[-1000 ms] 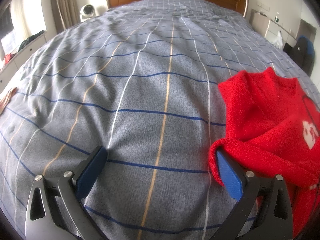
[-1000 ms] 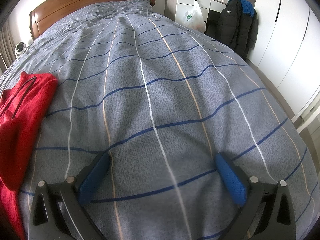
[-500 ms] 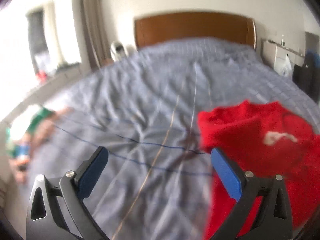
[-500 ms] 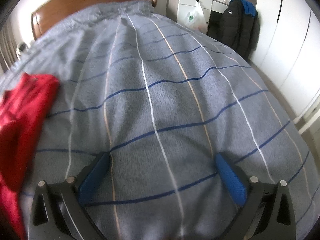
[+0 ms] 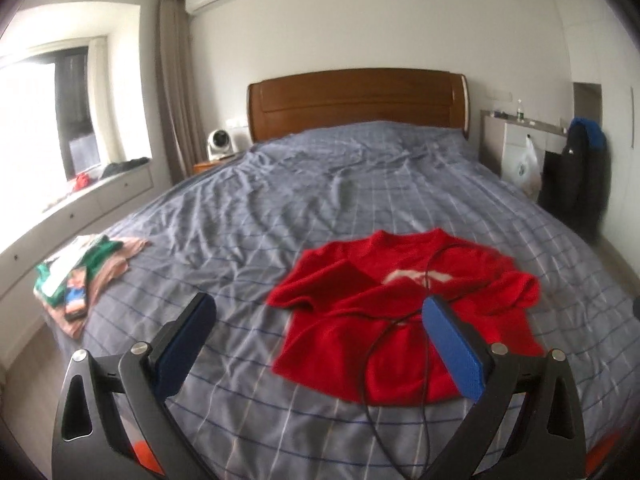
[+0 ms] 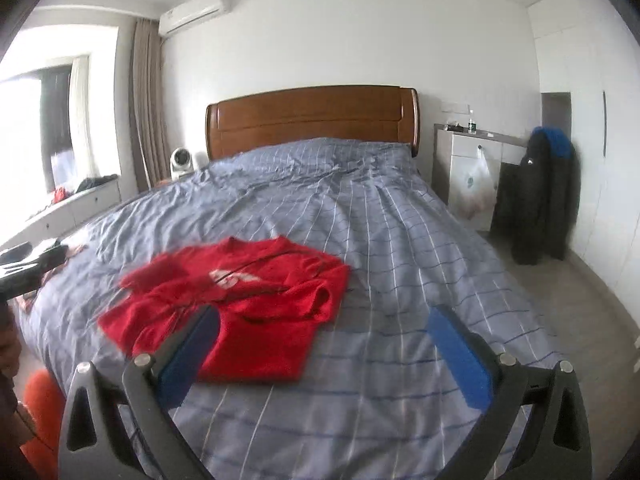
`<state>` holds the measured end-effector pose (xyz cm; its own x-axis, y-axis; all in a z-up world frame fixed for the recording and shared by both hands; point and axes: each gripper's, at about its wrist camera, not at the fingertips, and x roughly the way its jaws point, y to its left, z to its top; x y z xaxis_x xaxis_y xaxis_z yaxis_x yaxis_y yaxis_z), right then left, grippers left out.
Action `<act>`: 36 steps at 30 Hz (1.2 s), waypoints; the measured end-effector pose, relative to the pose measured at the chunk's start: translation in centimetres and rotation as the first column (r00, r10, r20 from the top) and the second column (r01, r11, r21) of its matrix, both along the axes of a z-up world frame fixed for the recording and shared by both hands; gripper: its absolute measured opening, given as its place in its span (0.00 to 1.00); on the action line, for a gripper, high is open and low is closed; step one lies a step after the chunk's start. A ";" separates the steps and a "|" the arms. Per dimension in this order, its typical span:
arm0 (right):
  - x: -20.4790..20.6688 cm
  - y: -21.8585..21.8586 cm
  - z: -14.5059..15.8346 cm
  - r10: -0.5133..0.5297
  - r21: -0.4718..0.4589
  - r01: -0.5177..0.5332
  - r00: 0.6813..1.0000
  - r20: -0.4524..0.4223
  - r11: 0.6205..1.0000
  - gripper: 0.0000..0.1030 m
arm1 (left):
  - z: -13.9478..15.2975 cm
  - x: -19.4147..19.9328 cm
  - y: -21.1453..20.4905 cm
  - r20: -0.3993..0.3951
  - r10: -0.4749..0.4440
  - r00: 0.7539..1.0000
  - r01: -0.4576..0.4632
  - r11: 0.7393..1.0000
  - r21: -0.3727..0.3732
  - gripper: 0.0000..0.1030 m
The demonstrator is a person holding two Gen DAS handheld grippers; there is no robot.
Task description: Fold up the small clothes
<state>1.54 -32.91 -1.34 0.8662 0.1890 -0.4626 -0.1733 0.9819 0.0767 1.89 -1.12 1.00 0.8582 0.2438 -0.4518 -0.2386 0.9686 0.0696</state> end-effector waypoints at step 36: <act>22.3 -7.0 -19.3 -0.231 -0.164 0.173 0.855 -0.465 0.971 1.00 | -18.4 19.8 18.3 -0.364 -0.060 0.930 -0.018 0.978 -0.208 1.00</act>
